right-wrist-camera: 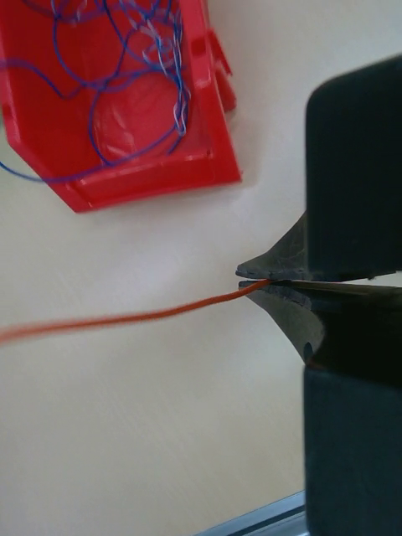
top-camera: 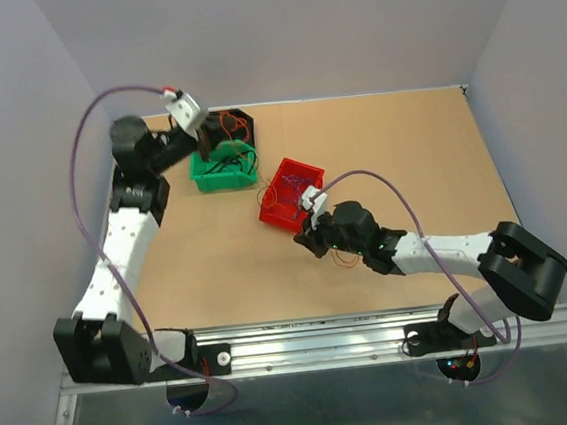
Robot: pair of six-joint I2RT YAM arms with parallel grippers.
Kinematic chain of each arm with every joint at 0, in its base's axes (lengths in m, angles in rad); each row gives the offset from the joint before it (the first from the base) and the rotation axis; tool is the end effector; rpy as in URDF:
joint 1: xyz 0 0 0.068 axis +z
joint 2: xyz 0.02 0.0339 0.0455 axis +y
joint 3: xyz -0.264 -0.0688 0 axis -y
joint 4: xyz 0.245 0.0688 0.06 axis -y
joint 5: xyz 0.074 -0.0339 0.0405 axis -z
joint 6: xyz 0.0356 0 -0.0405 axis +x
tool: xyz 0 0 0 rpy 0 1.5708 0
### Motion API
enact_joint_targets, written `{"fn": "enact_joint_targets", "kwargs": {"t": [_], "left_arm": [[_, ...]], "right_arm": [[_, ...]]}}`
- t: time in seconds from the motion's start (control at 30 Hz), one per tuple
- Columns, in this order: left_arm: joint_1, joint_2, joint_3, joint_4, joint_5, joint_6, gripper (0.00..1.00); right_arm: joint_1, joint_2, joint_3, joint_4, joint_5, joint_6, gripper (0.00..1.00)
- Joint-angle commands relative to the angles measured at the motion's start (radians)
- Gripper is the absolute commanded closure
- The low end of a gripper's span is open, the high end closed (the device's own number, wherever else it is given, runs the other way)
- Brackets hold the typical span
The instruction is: Untangle the cables
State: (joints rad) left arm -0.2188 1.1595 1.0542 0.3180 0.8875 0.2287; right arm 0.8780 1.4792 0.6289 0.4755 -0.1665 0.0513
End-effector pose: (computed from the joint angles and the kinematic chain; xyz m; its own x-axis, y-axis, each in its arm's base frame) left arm 0.2465 -0.0831 0.4098 0.3995 0.0578 -0.9149 0.8074 0.4504 0.3810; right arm 0.1897 0.2378 0.1919 -0.2775 -0.2551 -0.9262 -0.8442 0.5250 0.1083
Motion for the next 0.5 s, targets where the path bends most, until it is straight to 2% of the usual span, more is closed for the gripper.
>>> {"fn": "enact_joint_targets", "kwargs": {"t": [0.0, 0.1, 0.13, 0.2, 0.23, 0.4, 0.47], "left_arm": [[0.142, 0.211, 0.313, -0.080, -0.013, -0.078, 1.00], [0.174, 0.386, 0.488, -0.137, -0.090, -0.069, 1.00], [0.183, 0.467, 0.598, -0.142, -0.096, -0.075, 1.00], [0.199, 0.550, 0.708, -0.166, -0.110, -0.106, 1.00], [0.200, 0.586, 0.810, -0.177, -0.117, -0.109, 1.00], [0.199, 0.822, 1.097, -0.186, -0.150, -0.130, 1.00], [0.199, 0.905, 1.161, -0.185, -0.183, -0.134, 1.00]], "right_arm": [[-0.005, -0.143, 0.028, -0.136, 0.195, 0.091, 0.99], [-0.007, -0.213, 0.028, -0.228, 0.246, 0.155, 0.99], [-0.005, -0.235, 0.023, -0.244, 0.266, 0.166, 0.99], [-0.004, -0.299, 0.012, -0.279, 0.284, 0.195, 0.99], [-0.004, -0.325, -0.001, -0.287, 0.300, 0.203, 1.00], [-0.004, -0.476, -0.057, -0.324, 0.341, 0.217, 0.99], [-0.004, -0.540, -0.078, -0.337, 0.354, 0.219, 0.99]]}}
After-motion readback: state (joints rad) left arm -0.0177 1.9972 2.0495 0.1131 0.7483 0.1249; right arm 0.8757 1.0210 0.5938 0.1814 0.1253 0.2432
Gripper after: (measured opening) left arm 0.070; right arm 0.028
